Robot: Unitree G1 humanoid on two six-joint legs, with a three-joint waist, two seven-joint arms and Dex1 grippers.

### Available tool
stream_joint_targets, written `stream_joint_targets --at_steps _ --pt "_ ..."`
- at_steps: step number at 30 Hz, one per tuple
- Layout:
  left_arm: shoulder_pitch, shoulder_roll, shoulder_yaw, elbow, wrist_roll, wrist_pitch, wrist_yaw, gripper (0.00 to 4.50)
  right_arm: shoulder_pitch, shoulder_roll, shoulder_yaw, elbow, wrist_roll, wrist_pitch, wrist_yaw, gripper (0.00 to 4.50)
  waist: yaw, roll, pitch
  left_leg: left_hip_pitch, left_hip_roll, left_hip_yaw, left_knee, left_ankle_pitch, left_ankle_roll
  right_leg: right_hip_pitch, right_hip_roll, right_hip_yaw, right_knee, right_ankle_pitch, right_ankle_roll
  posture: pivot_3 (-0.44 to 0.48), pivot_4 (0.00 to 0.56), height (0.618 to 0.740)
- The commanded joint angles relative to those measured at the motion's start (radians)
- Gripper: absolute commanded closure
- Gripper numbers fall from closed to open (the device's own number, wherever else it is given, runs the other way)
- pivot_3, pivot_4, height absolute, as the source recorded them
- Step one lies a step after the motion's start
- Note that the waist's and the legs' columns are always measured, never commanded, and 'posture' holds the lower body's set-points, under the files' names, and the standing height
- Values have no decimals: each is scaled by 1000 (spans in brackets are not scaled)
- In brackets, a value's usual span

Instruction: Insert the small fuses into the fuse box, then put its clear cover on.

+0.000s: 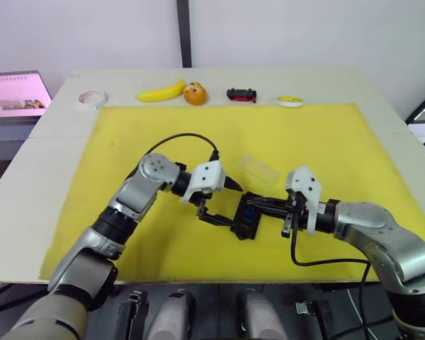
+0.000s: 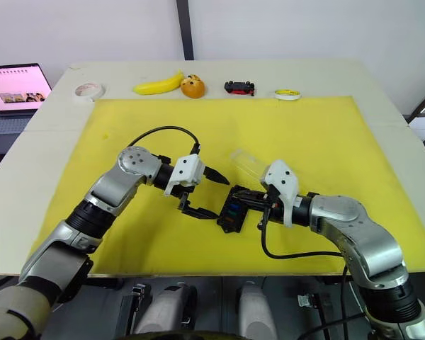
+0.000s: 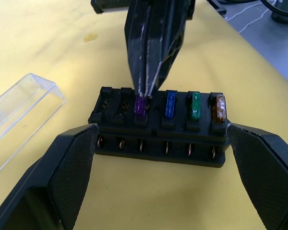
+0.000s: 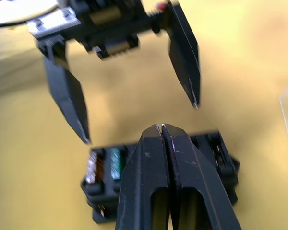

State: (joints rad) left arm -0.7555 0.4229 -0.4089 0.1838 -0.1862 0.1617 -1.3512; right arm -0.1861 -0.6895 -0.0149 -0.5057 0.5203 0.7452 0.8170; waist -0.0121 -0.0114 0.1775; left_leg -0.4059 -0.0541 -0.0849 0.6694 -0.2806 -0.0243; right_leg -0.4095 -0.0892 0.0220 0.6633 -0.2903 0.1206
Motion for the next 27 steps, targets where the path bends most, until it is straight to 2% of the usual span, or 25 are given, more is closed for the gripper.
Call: stream_joint_targets --at_steps 1,14,27 --pt "-8 -1 18 -33 -3 -12 -2 0 -6 9 -3 8 -7 -29 -16 4452 0 0 0 0 0 0 0 0 0 0 0 0 0 0 0 0 150 740" --pt "-28 -2 20 -11 4 -20 -4 0 4 -11 30 17 0 1 -25 4452 0 0 0 0 0 0 0 0 0 0 0 0 0 0 0 0 150 740" --pt "-20 -9 13 -9 11 -30 1 0 34 -48 113 23 -107 -68 -39 4452 0 0 -1 2 0 0 0 0 0 2 0 0 0 0 0 0 150 740"
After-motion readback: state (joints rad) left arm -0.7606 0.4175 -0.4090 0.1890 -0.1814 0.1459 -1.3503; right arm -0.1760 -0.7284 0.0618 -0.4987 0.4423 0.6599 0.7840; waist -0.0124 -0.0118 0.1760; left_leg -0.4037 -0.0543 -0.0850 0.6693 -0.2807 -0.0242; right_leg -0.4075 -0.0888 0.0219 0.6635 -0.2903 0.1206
